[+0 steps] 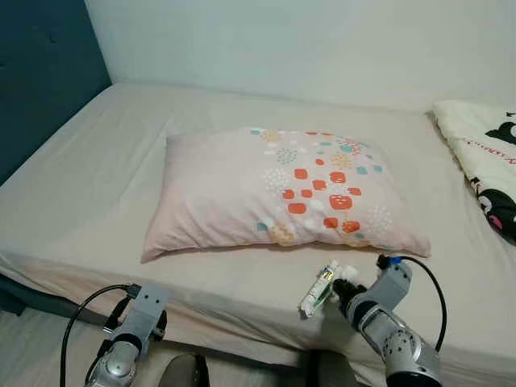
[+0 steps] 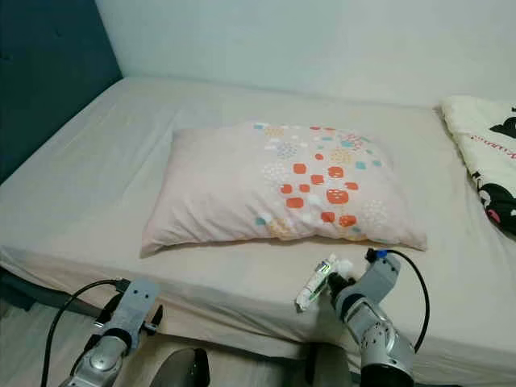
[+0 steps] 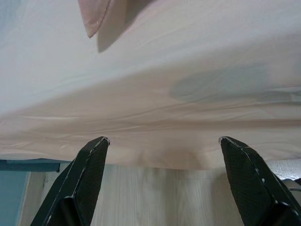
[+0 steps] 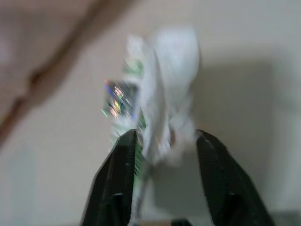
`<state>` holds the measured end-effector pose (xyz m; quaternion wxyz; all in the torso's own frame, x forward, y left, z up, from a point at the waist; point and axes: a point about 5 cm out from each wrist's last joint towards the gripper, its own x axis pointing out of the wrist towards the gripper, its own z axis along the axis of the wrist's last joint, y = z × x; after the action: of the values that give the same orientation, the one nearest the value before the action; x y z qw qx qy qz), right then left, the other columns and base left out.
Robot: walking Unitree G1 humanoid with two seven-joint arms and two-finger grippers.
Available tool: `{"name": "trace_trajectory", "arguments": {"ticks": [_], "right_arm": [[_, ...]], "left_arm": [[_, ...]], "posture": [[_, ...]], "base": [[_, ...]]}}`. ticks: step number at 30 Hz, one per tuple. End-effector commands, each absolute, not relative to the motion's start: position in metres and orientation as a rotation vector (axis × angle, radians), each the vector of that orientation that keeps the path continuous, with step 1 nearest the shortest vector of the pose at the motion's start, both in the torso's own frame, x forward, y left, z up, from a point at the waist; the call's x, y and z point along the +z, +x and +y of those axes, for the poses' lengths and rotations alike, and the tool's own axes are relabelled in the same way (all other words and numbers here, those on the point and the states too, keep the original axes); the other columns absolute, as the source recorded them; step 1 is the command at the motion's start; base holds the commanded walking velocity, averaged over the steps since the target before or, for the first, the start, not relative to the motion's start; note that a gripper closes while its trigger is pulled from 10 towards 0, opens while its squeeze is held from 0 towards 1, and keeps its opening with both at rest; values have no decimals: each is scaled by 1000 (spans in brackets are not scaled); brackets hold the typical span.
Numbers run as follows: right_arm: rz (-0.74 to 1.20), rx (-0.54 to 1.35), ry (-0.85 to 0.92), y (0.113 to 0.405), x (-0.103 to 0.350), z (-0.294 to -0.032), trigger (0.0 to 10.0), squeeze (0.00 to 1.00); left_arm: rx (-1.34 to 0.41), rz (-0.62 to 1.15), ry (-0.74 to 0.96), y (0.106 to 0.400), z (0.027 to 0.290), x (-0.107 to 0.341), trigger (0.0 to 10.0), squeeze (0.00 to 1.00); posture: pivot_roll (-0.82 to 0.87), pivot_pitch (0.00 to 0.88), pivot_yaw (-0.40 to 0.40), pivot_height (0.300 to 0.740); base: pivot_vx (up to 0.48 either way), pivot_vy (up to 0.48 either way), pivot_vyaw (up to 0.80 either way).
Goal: Clean up the room
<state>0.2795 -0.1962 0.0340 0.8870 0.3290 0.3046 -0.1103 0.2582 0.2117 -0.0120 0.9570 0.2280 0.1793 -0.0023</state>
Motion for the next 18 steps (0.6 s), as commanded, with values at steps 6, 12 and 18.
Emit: {"name": "trace_trajectory", "arguments": {"ticks": [6, 12, 18], "right_arm": [[655, -231, 701, 277, 28, -194, 10000, 467], [581, -193, 719, 292, 37, -191, 10000, 196], [606, -194, 698, 300, 35, -190, 10000, 0]], "left_arm": [[-30, 377, 462, 256, 209, -15, 10000, 0], [-32, 376, 465, 256, 209, -15, 10000, 0], [-34, 372, 465, 256, 209, -15, 10000, 0]], "posture": [[73, 101, -15, 565], [75, 104, -10, 565], [78, 107, -6, 565]], "base": [[0, 0, 0], [0, 0, 0], [0, 0, 0]]}}
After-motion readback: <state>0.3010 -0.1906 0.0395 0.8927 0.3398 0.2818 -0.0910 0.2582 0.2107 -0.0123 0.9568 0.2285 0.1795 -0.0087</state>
